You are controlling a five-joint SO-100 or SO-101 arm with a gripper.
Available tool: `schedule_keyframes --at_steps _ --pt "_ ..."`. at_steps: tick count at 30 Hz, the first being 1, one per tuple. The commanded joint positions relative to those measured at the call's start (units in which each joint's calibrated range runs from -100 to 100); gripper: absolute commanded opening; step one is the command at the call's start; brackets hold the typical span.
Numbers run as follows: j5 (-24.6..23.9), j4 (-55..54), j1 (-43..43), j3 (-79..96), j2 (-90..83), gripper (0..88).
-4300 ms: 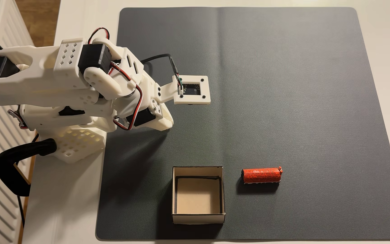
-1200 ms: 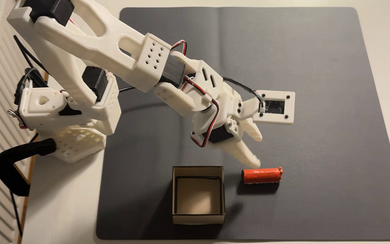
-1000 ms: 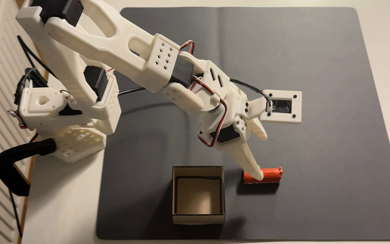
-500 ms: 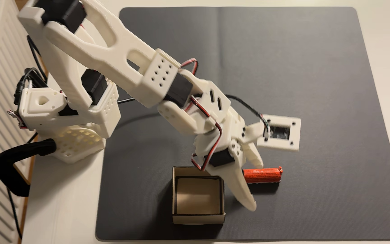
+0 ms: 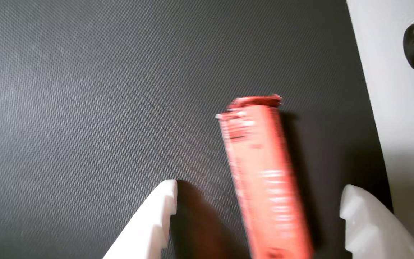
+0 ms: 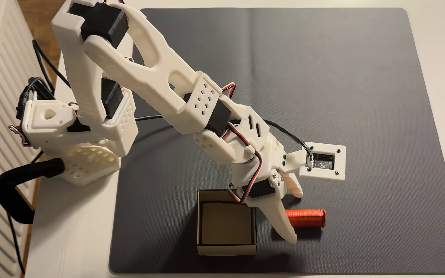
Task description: Pick the red object and place it in the box
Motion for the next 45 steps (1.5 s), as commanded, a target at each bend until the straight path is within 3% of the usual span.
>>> schedule_keyframes --at_steps 1,7,13,20,28,37,45 --pt "-1.44 -2.09 -1.11 -1.53 1.46 33.2" --pt "-1.18 -3.05 -1.78 -1.53 3.42 31.8" --pt "-1.08 -2.96 -1.34 -1.17 3.08 13.1" --pt "-1.03 -2.96 -1.19 -1.26 3.25 1.1" --pt "-1.03 -1.56 -1.78 -3.44 1.29 0.8" --pt "-1.08 19.68 -4.38 -12.14 -13.84 0.8" --pt "0.96 28.16 -4.75 -5.80 -33.40 0.8"
